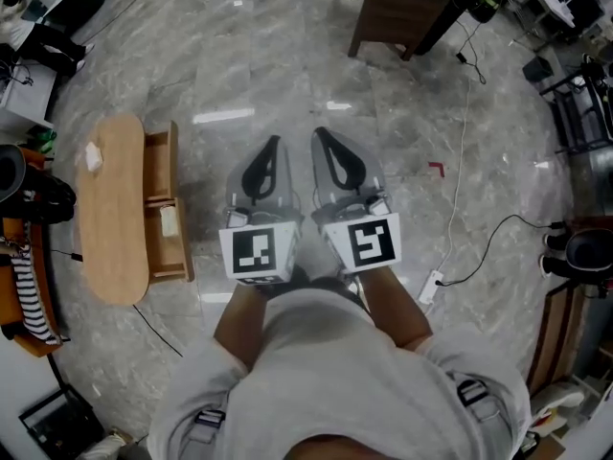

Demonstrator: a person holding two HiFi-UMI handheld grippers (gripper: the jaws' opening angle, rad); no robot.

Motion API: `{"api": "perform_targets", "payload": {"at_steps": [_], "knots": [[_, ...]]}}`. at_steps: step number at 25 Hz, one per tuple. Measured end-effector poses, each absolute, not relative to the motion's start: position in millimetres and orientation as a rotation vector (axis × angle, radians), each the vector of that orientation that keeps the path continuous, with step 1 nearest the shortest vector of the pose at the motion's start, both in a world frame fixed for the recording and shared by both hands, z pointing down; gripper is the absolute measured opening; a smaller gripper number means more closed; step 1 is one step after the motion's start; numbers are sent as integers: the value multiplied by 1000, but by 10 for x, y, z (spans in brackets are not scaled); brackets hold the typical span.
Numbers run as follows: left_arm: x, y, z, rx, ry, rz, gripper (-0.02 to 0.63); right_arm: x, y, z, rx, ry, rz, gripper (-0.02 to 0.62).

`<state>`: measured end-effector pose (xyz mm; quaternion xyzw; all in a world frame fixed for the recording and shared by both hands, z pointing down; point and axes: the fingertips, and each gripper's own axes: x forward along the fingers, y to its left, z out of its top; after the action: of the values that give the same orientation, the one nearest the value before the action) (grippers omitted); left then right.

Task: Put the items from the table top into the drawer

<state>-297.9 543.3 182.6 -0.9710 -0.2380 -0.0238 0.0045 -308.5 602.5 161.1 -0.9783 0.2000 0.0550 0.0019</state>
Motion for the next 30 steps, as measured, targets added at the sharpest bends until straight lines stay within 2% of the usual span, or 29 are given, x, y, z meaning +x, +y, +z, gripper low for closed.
{"api": "perform_targets", "payload": {"at_steps": [14,24,30], "knots": [[-1860,4395,1754,-3145,-606,-38,20,-1955,5108,1518,-3075,751,147,6],[-210,3844,1716,-3139,-229,-30,20,-134,4530,1560,-2926,1106,147,6],[530,3651,1756,-3138,-14,-69,20,808,4322,1553,-2814,1265,146,6]]}}
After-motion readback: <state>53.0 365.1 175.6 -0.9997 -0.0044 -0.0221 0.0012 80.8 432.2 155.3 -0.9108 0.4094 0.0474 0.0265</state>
